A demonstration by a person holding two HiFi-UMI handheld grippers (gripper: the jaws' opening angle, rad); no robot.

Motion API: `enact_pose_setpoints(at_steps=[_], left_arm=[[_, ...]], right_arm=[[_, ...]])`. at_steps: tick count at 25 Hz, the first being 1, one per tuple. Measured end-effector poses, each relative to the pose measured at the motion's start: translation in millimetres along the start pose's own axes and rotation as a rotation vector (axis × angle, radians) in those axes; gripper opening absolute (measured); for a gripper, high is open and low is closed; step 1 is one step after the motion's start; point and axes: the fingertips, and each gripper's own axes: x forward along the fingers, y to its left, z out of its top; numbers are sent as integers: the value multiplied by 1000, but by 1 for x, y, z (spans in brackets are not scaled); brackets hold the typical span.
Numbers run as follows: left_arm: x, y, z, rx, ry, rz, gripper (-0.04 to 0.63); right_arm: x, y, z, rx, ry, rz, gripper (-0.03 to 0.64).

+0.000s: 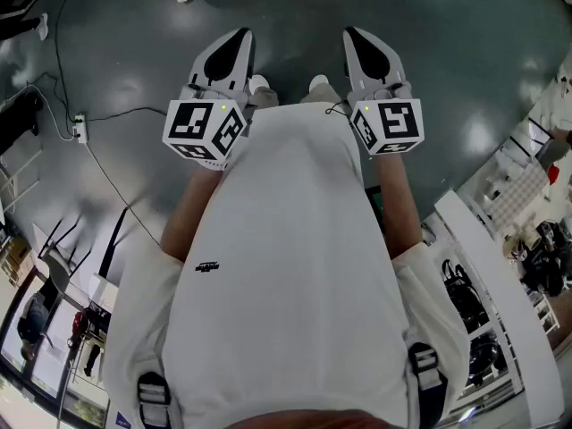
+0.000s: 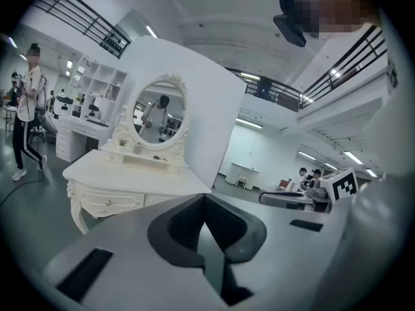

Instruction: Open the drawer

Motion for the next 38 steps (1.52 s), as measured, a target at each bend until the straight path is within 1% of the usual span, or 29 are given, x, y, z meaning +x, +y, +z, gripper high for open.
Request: enact_pose_setpoints(at_steps=[2,4,7,9,13,15,19,22,25,30,34,38], left_arm=[[1,-9,1,-14,-9,8,9],[2,-21,2,-29,-17,11,9],[8,-46,-1,-31,-18,9,9],[14,-65,-7,-29,-12,11,9],[20,-89,-28,-36,9,29,9],[24,-96,-37,-32,25,37,9],[33,-122,-43,8,36,40,9],[31,-134,-44,18,30,49,9],[29,-136,-40,27,23,70,9],[28,-118,-35,12,22,109,9],[42,-113,-31,-5,27,99,9],[59,-107,-31,-20,40,75,9]], right_arm=[[-9,-5,3,8,0,-7,12],[-17,-8,8,-7,0,-2,12],[-30,-14,15,-45,-5,27,12],[-41,-25,13,-48,-4,43,12],[-60,-42,-5,15,-11,70,12],[-68,-51,-10,19,-19,76,12],[-88,-77,-16,37,-33,59,12],[-98,-93,-26,67,-28,47,12],[-97,-101,-31,93,-23,54,12],[-79,-99,-24,95,-23,77,12],[-64,-104,-13,103,-28,72,12],[-52,-111,-13,106,-11,54,12]])
